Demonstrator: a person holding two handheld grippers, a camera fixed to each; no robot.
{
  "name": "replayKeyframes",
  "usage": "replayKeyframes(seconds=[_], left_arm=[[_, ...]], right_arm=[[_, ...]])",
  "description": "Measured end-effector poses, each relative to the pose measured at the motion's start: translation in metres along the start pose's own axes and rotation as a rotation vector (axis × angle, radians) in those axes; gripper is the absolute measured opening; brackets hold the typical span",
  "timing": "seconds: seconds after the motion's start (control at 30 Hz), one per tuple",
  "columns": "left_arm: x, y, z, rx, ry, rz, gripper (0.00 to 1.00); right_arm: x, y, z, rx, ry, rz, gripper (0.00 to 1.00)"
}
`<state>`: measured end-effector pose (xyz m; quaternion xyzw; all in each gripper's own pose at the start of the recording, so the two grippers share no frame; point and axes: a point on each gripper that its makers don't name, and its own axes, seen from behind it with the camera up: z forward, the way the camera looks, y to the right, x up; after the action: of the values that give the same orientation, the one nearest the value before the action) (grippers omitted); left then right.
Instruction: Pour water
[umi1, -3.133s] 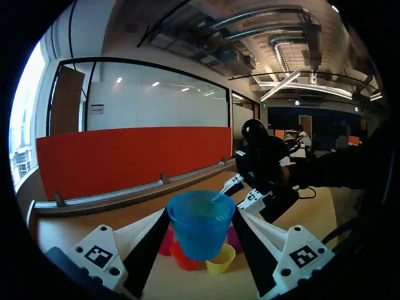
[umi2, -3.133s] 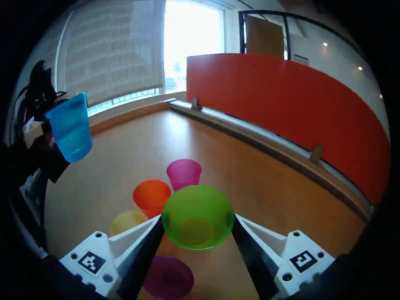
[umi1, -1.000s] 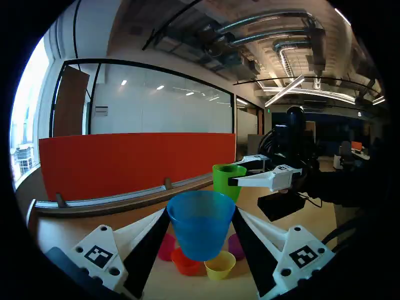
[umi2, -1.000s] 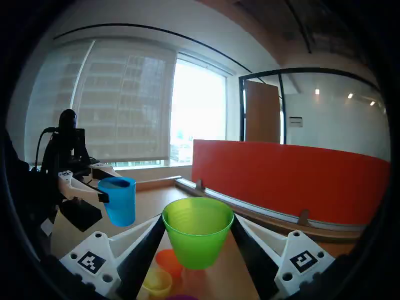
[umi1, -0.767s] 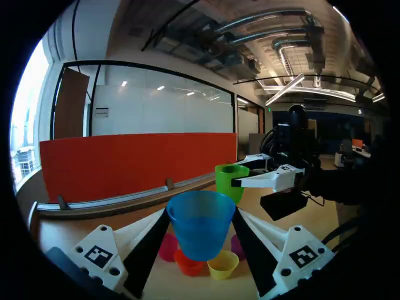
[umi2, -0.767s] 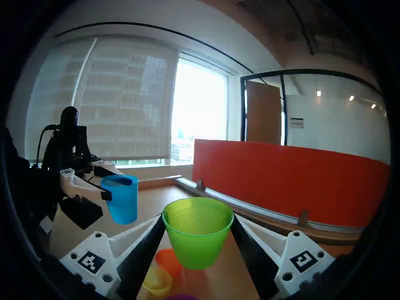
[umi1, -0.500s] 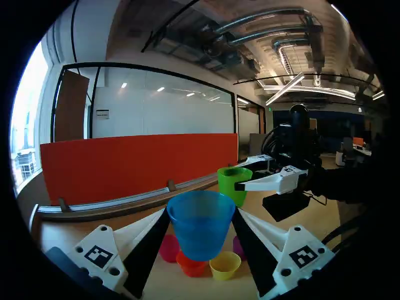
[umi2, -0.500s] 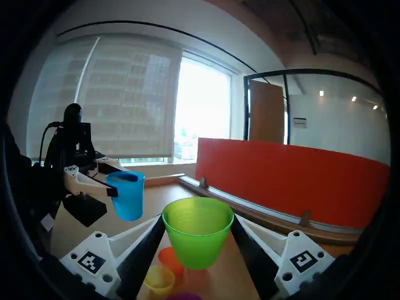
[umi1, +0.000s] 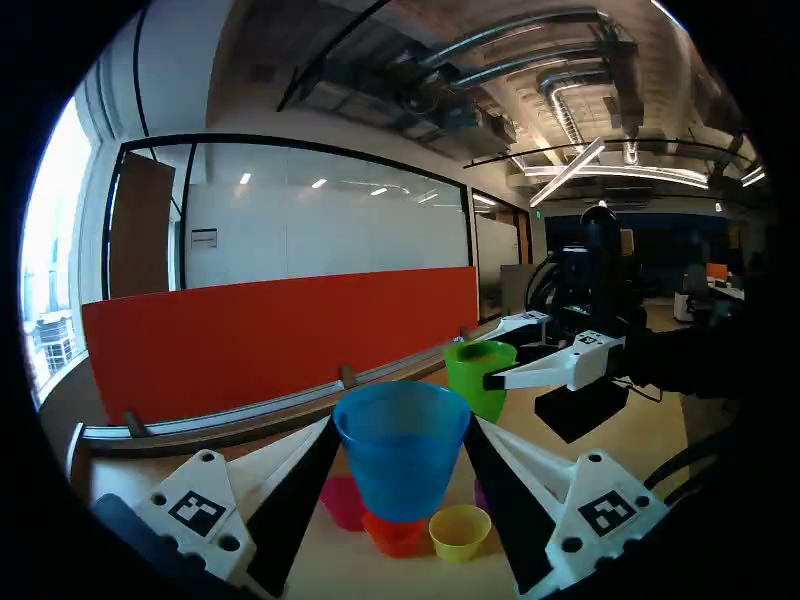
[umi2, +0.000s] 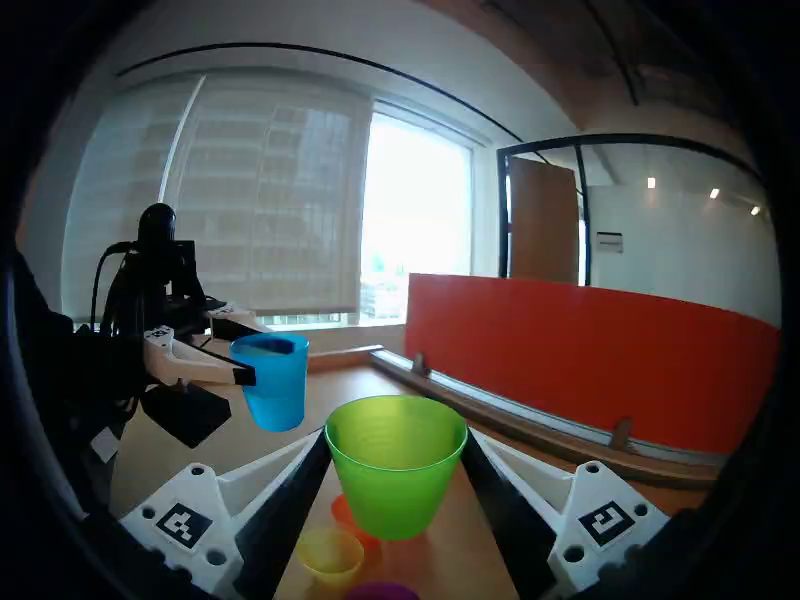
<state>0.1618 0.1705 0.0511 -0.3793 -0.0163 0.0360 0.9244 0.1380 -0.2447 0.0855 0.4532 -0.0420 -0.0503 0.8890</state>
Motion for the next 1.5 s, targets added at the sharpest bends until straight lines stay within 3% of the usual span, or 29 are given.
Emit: replayKeyframes(seconds=[0.7, 1.5], left_arm=[[0.014, -0.003, 0.004, 0.006, 0.014, 0.076, 0.86], [0.023, -0.007, 0.015, 0.012, 0.008, 0.154, 0.86]], right_arm=[[-0.021, -0.031, -0.003, 0.088, -0.06, -0.007, 0.92], [-0.032, -0.048, -0.009, 0.146, -0.084, 0.009, 0.92]])
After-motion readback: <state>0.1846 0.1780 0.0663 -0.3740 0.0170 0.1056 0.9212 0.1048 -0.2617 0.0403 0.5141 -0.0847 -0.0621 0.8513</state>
